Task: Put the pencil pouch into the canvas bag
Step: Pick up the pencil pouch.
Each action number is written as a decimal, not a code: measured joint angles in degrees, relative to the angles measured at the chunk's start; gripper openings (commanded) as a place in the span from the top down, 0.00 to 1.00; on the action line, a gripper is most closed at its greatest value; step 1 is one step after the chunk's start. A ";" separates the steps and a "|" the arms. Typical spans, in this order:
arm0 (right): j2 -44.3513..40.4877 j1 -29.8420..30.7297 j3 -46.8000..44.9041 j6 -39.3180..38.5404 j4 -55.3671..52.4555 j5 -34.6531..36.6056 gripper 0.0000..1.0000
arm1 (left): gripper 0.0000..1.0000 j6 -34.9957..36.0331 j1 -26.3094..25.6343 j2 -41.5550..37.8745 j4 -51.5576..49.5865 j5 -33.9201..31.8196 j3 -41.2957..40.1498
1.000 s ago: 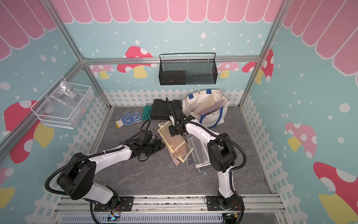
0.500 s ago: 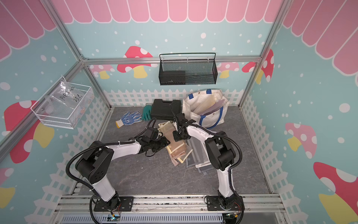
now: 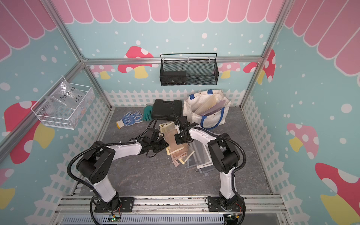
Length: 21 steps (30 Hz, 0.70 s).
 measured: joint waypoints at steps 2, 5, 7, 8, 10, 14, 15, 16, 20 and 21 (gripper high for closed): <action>-2.82 0.28 -1.27 0.02 0.57 -0.90 1.00 | 0.86 0.37 0.00 -2.10 -0.39 0.04 -0.63; -7.63 0.79 -3.28 0.33 1.73 -2.40 1.00 | 0.51 1.60 0.00 -6.25 -1.49 0.20 -1.44; -10.27 1.07 -3.76 0.70 2.36 -3.45 1.00 | 0.34 2.25 0.00 -8.90 -2.38 0.26 -1.84; -11.52 1.16 -3.80 1.07 2.73 -3.89 1.00 | 0.27 2.58 0.00 -10.47 -2.97 0.24 -2.14; -13.60 1.27 -3.80 1.60 3.43 -4.26 1.00 | 0.19 3.32 -0.02 -13.18 -4.22 0.00 -2.73; -17.75 1.25 -3.67 3.23 4.07 -4.02 1.00 | 0.16 4.55 -0.04 -19.34 -8.57 -1.73 -4.07; -18.71 1.22 -3.52 3.76 4.11 -3.89 1.00 | 0.16 5.03 -0.04 -21.00 -9.88 -2.36 -4.24; -19.47 1.07 -3.41 4.17 4.17 -3.80 1.00 | 0.16 5.51 -0.04 -22.45 -11.02 -2.82 -4.28; -22.93 0.52 -2.64 6.88 4.17 -3.26 1.00 | 0.16 7.74 -0.04 -27.43 -15.69 -5.66 -4.28; -23.96 0.28 -2.43 7.82 4.17 -2.99 1.00 | 0.17 8.26 -0.04 -28.22 -16.83 -6.38 -4.28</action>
